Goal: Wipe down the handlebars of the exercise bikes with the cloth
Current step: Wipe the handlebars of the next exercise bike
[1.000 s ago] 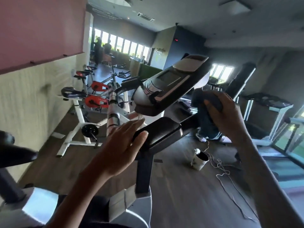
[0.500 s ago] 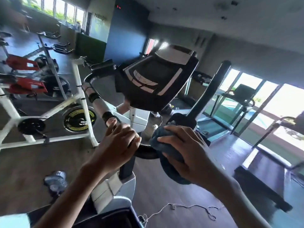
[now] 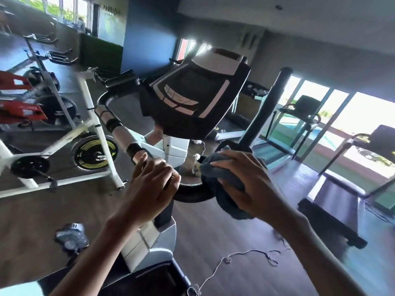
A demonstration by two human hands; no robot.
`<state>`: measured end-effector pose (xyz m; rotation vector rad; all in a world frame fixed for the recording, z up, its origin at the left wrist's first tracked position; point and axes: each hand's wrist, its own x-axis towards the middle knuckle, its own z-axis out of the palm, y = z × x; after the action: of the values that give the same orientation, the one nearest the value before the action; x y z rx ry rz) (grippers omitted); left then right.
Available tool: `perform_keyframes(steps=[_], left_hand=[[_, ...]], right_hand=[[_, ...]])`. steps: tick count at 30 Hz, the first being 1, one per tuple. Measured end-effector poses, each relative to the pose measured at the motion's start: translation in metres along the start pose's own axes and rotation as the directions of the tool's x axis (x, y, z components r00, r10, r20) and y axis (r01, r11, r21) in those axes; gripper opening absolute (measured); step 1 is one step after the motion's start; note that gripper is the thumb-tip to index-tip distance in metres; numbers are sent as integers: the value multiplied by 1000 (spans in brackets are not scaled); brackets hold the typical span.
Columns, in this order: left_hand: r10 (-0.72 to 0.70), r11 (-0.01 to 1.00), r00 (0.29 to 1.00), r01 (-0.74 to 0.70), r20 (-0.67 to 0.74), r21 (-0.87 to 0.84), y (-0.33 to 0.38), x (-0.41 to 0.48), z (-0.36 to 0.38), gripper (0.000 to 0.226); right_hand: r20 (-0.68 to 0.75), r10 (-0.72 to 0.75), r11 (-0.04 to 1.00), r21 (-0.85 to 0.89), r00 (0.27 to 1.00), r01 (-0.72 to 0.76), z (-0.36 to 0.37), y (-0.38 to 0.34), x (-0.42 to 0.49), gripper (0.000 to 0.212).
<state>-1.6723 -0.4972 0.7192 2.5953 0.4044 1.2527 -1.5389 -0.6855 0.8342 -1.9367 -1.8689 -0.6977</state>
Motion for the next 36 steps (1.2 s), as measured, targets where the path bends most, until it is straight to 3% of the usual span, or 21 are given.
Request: perform_keyframes(steps=[5, 10, 11, 16, 18, 21, 23, 27, 32, 36], left_hand=[[-20, 1000, 1000, 20, 5, -3, 3, 0, -1, 34], [-30, 1000, 1000, 30, -2, 5, 1, 1, 2, 31], [-34, 999, 999, 34, -1, 3, 1, 1, 3, 31], [-48, 999, 998, 48, 30, -16, 4, 2, -1, 33], [-41, 999, 999, 42, 25, -29, 5, 2, -1, 32], [-48, 999, 999, 49, 26, -15, 2, 1, -1, 30], [-60, 998, 997, 61, 56, -14, 1, 3, -2, 33], [-79, 996, 988, 82, 130, -19, 0, 6, -10, 39], [20, 997, 974, -2, 226, -77, -12, 15, -19, 53], [126, 976, 984, -101, 124, -194, -52, 18, -22, 46]], right_hand=[[-61, 175, 984, 46, 983, -172, -5, 35, 34, 30], [32, -121, 991, 59, 992, 119, 0, -7, -10, 28], [51, -127, 991, 57, 991, 124, -3, 1, -3, 30], [-56, 152, 987, 66, 987, -148, -11, 35, 35, 32], [-71, 57, 998, 20, 996, -55, -2, 10, 15, 26], [27, -105, 994, -11, 994, 106, 2, -21, -14, 29], [31, -29, 999, -29, 999, 30, 1, -8, -3, 34], [-95, 301, 952, -35, 949, -305, 1, 8, 24, 41], [-121, 241, 958, -133, 963, -256, 20, -55, -15, 35], [-297, 244, 936, -179, 923, -304, 45, -104, -31, 35]])
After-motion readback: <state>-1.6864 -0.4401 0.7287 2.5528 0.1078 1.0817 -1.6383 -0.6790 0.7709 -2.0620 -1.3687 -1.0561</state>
